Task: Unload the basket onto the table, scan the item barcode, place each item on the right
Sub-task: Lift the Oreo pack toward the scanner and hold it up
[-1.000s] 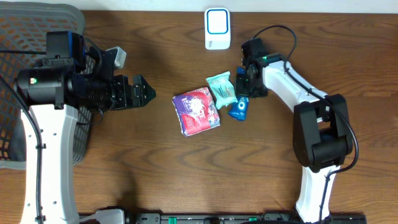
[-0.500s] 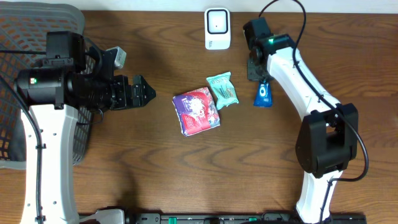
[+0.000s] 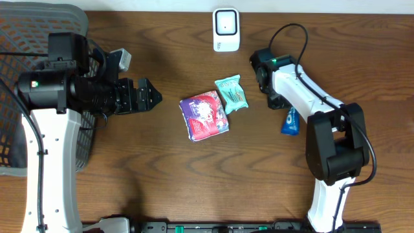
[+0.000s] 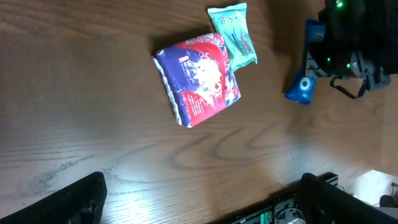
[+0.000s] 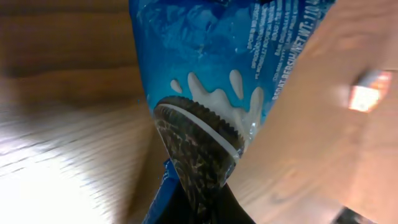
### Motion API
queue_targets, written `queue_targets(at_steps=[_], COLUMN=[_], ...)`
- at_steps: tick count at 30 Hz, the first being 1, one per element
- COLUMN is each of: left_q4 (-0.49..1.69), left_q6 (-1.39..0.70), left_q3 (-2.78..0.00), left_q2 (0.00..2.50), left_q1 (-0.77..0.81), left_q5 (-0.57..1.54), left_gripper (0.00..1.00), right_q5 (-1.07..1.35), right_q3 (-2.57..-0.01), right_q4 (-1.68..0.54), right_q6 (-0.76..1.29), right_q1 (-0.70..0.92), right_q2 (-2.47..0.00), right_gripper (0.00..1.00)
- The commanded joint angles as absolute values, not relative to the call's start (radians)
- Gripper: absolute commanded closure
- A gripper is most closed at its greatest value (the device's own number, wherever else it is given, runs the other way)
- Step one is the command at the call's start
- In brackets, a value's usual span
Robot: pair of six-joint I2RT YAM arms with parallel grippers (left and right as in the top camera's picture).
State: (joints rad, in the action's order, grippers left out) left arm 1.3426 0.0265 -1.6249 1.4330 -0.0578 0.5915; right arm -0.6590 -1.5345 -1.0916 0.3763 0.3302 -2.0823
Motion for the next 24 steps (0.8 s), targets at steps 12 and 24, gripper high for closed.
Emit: queue_targets(at_steps=[12, 24], left_q4=[1.345, 1.345], left_q6=[0.037, 0.037], left_q3=[-1.619, -1.619], left_q2=[1.436, 1.436], left_q1=[-0.056, -0.056], left_q5=[0.582, 0.582], left_gripper=[0.02, 0.02], right_q5=[-0.698, -0.715], right_q3=[-1.446, -1.809], right_q4=[-0.979, -1.256], right_q6=[0.549, 0.424], right_q1=[0.517, 0.572], right_q2=[-2.135, -2.132], right_gripper=[0.73, 0.28])
